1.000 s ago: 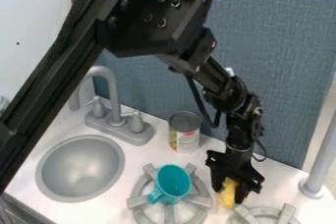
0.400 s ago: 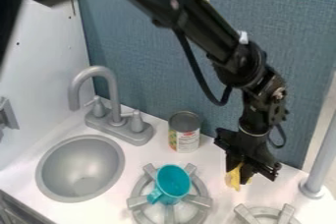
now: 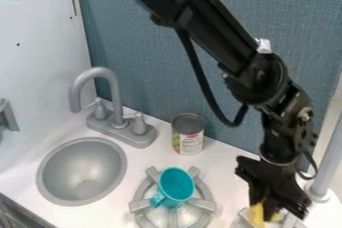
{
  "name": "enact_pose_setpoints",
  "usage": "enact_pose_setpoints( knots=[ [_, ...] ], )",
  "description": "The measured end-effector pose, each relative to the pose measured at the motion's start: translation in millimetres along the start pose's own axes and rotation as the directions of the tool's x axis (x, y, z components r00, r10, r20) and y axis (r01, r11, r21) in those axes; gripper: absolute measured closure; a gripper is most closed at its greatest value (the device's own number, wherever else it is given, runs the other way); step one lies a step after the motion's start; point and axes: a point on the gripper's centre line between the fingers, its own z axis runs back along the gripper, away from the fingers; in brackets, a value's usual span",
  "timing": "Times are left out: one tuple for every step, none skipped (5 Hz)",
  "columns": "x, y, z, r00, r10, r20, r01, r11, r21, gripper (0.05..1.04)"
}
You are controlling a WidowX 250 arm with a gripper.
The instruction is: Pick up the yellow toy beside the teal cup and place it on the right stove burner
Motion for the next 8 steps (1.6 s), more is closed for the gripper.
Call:
enact_pose_setpoints(
  knots=[
    [-9.0,-6.8,-36.7,0.994,-0.042,-0.097,0.038,0.998,-0.040,0.913],
    [-5.3,-9.8,-48.0,0.991,-0.057,-0.117,0.050,0.997,-0.059,0.913],
    [-8.6,-8.3,-59.3,0.986,-0.047,-0.161,0.039,0.998,-0.050,0.865],
    [-7.1,-11.9,-56.3,0.984,-0.043,-0.171,0.032,0.997,-0.066,0.606],
    [-14.7,-11.1,-55.7,0.986,0.000,-0.164,-0.011,0.998,-0.068,0.295],
    [-8.5,-11.9,-33.4,0.992,0.038,-0.117,-0.047,0.996,-0.071,0.082],
    [-6.6,-1.4,7.4,0.996,0.082,-0.045,-0.083,0.996,-0.040,0.080],
    [-16.4,30.1,50.2,0.984,0.178,0.031,-0.179,0.983,0.047,0.081]
  ],
)
